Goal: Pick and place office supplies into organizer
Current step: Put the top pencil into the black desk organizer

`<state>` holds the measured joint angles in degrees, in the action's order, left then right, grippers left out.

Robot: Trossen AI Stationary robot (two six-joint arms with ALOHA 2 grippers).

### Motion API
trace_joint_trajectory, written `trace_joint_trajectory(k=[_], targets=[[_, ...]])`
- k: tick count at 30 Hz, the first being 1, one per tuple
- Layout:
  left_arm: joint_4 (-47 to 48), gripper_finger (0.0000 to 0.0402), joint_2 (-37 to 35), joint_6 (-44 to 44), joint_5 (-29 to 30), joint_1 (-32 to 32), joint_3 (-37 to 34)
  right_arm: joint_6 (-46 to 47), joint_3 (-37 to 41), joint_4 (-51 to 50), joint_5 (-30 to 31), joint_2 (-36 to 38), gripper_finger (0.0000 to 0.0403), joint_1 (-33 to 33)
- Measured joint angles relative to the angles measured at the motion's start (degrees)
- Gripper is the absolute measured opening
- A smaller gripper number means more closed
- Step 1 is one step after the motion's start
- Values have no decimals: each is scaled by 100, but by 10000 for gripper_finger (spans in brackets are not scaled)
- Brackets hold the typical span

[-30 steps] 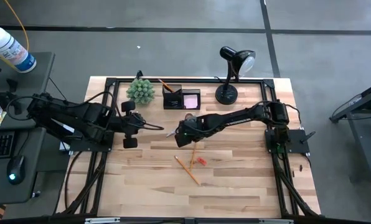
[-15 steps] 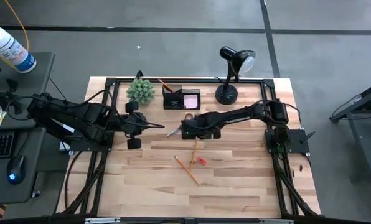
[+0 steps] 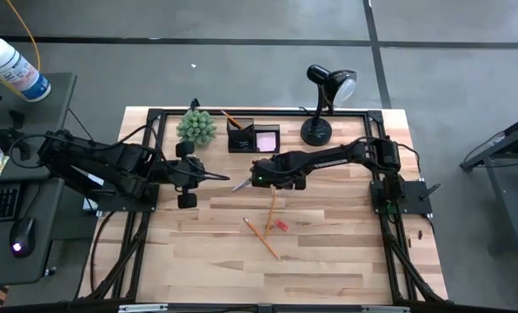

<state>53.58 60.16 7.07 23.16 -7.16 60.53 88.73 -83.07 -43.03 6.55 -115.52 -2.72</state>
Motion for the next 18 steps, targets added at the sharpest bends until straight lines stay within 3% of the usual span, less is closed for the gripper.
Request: trace_joint_trajectory(k=[7,18], targets=[[0,42,0,0,2,0,0,45,-1,-98,-59,0,173,-33],[-20,42,0,2,48,0,0,94,-1,-236,-85,-4,184,-40]])
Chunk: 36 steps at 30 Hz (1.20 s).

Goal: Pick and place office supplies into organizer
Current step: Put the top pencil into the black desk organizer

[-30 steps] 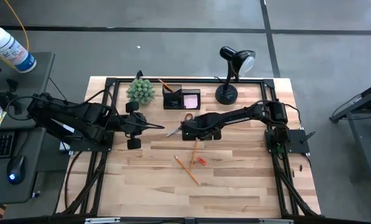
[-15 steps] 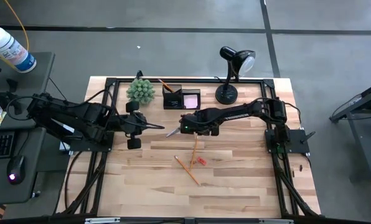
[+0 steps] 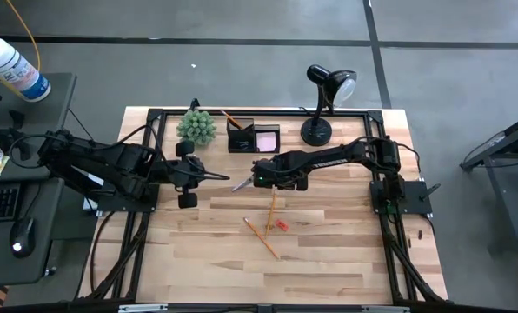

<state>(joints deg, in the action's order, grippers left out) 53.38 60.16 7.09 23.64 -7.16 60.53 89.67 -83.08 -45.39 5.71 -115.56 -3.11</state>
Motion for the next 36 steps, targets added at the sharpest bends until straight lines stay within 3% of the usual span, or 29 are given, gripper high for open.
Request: trace_joint_trajectory(k=[15,29,36], targets=[[-107,42,2,-85,0,0,2,15,-12,234,-382,-361,181,59],[-100,42,2,-87,0,0,2,3,-1,235,-300,-361,121,90],[-98,42,2,-87,0,0,2,-9,-1,321,-371,-361,118,97]])
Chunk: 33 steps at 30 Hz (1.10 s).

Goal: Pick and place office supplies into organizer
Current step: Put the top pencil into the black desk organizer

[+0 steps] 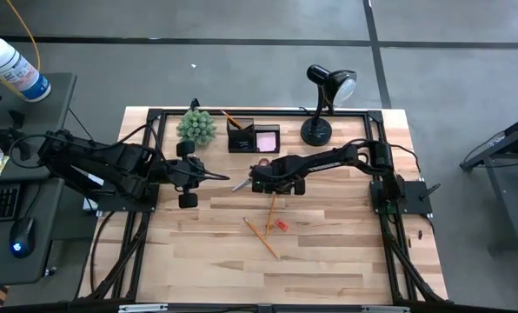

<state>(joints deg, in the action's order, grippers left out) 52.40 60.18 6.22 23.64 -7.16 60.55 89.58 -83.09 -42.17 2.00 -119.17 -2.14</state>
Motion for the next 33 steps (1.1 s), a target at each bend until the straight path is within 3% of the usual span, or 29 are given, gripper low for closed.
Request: trace_joint_trajectory(k=[33], targets=[[2,42,0,-63,63,0,0,-156,0,-129,86,-2,13,7]])
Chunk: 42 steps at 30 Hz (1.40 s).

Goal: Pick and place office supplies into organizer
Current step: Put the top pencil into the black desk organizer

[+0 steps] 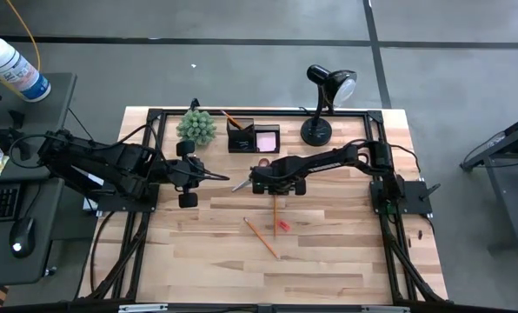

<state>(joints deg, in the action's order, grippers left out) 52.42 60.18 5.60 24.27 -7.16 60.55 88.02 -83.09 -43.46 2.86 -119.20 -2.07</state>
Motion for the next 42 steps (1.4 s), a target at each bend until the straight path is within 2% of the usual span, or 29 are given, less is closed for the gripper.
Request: trace_joint_trajectory(k=[16,22,33,42], targets=[[54,42,0,3,-6,0,0,-2,0,2,45,0,13,-2],[322,42,-2,8,-172,0,0,-107,-57,77,79,-7,13,63],[834,42,-250,76,-415,2,0,-487,-615,-325,770,-7,10,173],[957,42,-547,78,-415,2,0,-1296,-1526,-889,1801,-7,0,106]])
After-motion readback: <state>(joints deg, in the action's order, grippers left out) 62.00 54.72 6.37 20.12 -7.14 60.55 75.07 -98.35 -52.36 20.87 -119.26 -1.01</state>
